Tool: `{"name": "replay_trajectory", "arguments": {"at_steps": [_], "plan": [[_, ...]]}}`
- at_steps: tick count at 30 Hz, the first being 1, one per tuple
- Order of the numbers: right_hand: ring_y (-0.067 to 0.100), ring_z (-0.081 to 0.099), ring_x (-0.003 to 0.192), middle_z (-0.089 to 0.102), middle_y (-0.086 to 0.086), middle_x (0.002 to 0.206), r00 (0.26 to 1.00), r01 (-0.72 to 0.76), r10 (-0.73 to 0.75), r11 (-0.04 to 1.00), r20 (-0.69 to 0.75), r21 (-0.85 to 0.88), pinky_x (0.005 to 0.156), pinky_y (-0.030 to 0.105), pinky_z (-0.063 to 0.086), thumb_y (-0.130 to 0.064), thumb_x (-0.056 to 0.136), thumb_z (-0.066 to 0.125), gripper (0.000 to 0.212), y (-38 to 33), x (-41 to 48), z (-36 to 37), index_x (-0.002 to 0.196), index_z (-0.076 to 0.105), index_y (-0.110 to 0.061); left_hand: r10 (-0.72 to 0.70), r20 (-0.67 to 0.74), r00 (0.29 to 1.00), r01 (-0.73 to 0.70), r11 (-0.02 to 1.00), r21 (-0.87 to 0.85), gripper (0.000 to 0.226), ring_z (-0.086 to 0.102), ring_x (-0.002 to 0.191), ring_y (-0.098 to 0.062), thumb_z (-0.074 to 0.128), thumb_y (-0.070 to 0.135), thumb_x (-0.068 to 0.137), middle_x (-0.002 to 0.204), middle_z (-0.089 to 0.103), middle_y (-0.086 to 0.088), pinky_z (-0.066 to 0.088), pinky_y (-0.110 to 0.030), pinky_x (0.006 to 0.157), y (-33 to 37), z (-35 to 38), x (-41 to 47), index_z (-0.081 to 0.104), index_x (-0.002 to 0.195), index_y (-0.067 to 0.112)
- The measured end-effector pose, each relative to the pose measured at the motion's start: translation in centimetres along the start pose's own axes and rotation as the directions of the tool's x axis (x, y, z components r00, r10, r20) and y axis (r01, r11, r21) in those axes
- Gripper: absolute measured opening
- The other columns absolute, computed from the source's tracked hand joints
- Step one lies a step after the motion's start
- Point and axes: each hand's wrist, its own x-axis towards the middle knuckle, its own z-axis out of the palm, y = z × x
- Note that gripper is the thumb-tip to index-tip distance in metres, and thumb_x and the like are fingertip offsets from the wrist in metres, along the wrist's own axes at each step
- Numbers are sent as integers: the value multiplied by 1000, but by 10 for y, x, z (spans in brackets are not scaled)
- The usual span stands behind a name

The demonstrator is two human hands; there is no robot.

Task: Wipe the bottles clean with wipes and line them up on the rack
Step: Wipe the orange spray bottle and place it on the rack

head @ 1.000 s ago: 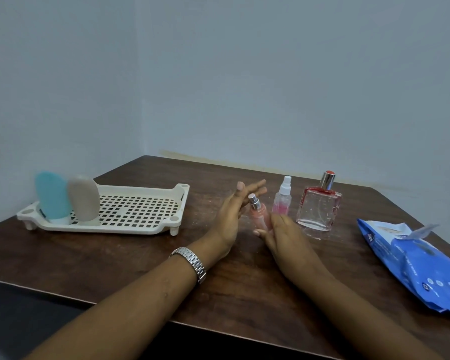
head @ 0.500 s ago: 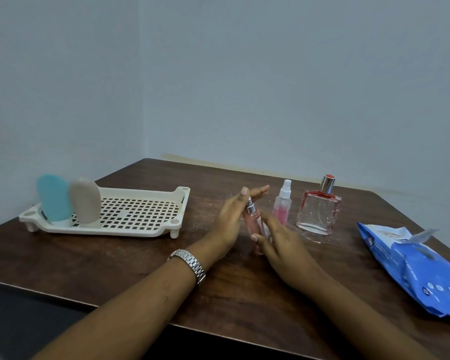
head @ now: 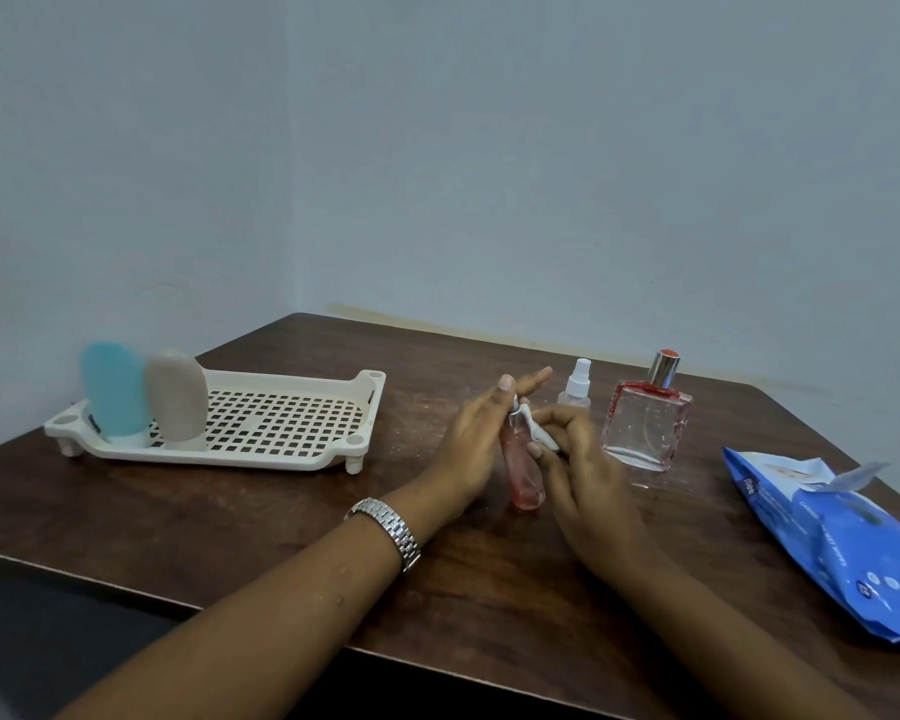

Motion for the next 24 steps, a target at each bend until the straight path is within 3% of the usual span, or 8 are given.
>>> {"name": "replay_trajectory", "arguments": {"at_steps": [5,8,11,14,16,19,24], "plan": [[-5,54,110,59,-9,120,989,127,-132,989,-65,-76,88,10,44,-27,90,56,26,3,1,-1,116,59,-22,-10,11,1000,10,1000,4,49,54,111,14,26,46,97,119,60,19,40,-4,88,1,-2,1,56,131,27],[-14,42,120,54,-10,126,980,179,-189,974,-59,-136,96,5,35,-29,88,51,28,1,2,-1,112,63,-24,-36,15,999,36,999,-19,55,49,125,-3,29,54,90,133,57,7,39,-21,105,0,-2,1,59,129,30],[-17,37,120,51,-11,127,982,181,-189,969,-30,-170,96,3,31,-30,90,48,30,1,3,1,114,64,-23,-40,18,999,41,999,-33,55,53,126,-13,31,54,91,130,62,-2,41,-30,107,2,-1,0,61,128,27],[-15,44,114,55,-13,120,980,182,-192,972,-58,-148,93,5,37,-28,91,48,28,-1,3,-1,113,63,-24,-30,20,999,30,999,-30,51,59,116,-8,31,48,94,115,69,1,46,-19,97,2,0,0,60,129,23],[-12,54,100,60,-15,110,982,157,-168,980,-89,-123,83,8,45,-27,91,50,24,-1,3,-3,112,62,-25,-35,25,999,36,999,-27,45,64,105,-2,30,41,99,101,72,5,47,-10,86,1,0,1,60,127,23],[-7,58,79,63,-15,92,989,85,-98,991,-115,-106,65,6,43,-22,92,53,16,3,4,-2,106,60,-23,-43,24,999,44,998,-34,42,61,113,-7,31,42,99,115,70,-1,46,-14,93,-1,0,2,61,125,27],[-8,57,86,62,-15,93,994,34,-43,995,-98,-92,69,3,38,-18,95,47,18,5,7,-2,108,56,-27,-35,25,999,36,998,-47,49,61,114,-9,34,46,93,122,67,-5,46,-14,95,-1,-1,2,60,127,22]]}}
